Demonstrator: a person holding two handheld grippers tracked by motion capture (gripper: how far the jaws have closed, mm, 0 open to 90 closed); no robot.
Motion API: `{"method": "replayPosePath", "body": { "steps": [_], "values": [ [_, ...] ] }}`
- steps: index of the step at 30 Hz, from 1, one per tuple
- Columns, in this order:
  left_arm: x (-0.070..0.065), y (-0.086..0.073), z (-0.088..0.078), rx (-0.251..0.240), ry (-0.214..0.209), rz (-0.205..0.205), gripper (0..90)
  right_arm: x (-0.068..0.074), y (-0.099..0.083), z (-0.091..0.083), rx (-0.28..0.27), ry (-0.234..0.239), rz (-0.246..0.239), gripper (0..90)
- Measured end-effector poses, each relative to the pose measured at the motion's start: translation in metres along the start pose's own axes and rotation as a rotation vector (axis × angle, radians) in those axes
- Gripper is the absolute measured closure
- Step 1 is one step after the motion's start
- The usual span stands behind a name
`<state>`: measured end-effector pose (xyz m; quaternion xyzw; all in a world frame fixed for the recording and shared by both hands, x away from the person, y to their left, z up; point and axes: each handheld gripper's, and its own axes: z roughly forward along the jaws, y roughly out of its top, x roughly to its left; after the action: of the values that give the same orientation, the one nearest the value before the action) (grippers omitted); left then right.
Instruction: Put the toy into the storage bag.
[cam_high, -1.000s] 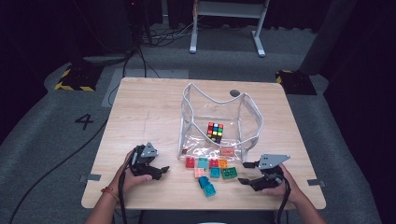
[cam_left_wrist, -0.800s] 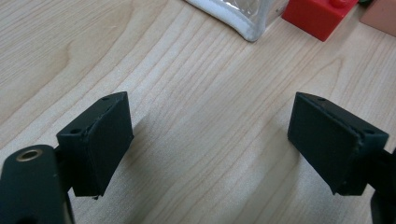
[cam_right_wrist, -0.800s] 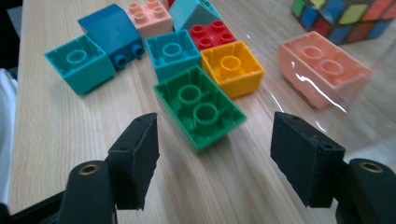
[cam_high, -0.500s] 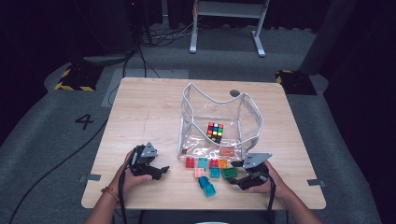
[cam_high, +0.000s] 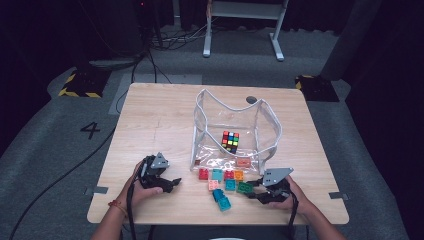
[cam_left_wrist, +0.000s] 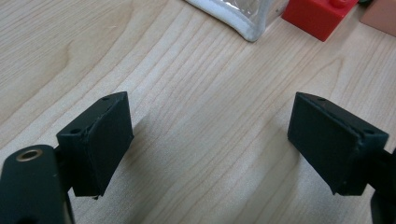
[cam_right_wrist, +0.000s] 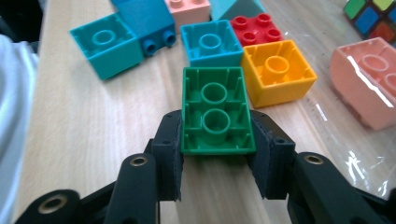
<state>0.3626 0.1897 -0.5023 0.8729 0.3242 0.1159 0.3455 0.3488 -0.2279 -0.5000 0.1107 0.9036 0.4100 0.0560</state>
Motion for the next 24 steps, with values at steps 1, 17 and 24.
{"method": "replayPosePath", "body": {
  "steps": [1, 17, 24],
  "values": [
    [0.0, 0.0, 0.0, 0.0, 0.0, 0.0, 14.2, 0.001, -0.001, -0.001, 0.003, 0.003, 0.006, 59.2],
    [-0.001, 0.0, 0.0, -0.001, -0.012, -0.009, 14.3, -0.005, -0.035, -0.049, -0.002, -0.125, 0.111, 59.2],
    [-0.001, 0.0, 0.0, -0.001, -0.012, -0.011, 14.3, -0.016, -0.039, -0.074, -0.051, -0.205, 0.159, 59.3]
  ]
}}
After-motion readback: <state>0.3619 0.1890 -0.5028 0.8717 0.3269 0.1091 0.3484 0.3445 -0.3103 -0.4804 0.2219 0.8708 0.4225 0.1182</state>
